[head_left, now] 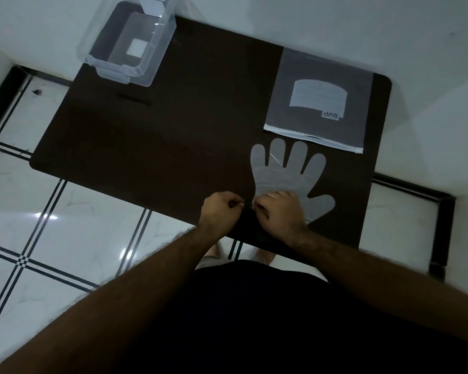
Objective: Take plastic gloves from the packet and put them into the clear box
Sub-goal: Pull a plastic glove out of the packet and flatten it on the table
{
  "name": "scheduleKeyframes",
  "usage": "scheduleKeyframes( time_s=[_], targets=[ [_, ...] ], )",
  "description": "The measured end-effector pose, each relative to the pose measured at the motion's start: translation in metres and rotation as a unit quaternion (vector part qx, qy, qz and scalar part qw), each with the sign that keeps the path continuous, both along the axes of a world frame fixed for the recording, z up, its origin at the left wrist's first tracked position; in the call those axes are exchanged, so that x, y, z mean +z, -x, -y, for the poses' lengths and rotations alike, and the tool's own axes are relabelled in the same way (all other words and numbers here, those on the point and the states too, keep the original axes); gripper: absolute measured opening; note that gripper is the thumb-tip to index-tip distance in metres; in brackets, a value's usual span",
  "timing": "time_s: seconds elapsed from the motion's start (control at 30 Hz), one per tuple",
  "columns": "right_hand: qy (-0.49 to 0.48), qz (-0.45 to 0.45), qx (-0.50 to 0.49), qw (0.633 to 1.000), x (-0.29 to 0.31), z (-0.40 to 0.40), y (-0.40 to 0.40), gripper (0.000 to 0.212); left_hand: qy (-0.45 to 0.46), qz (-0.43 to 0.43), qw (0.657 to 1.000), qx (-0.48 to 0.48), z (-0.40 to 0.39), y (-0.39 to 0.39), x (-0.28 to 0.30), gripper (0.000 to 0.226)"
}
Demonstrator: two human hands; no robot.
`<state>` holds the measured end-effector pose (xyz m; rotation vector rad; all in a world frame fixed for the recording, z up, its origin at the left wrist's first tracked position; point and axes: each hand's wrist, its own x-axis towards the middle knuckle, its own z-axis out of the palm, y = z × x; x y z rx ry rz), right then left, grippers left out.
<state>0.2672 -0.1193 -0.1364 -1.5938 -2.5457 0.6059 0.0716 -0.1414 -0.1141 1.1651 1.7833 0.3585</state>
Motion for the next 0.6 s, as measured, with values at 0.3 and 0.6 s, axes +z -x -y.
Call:
scheduleKeyframes(
  time_s=[0.3, 0.6],
  targets=[
    [0.087, -0.184, -0.149, 0.967, 0.015, 0.006, -0.002, 0.011, 0.063, 0.11, 0.989, 0.081, -0.013, -0.015, -0.003, 0.028],
    [0.148, -0.239, -0.249, 0.927, 0.017, 0.006, -0.005, 0.01, -0.007, -0.062, 0.996, -0.062, -0.019, -0.027, 0.002, 0.008]
  ],
)
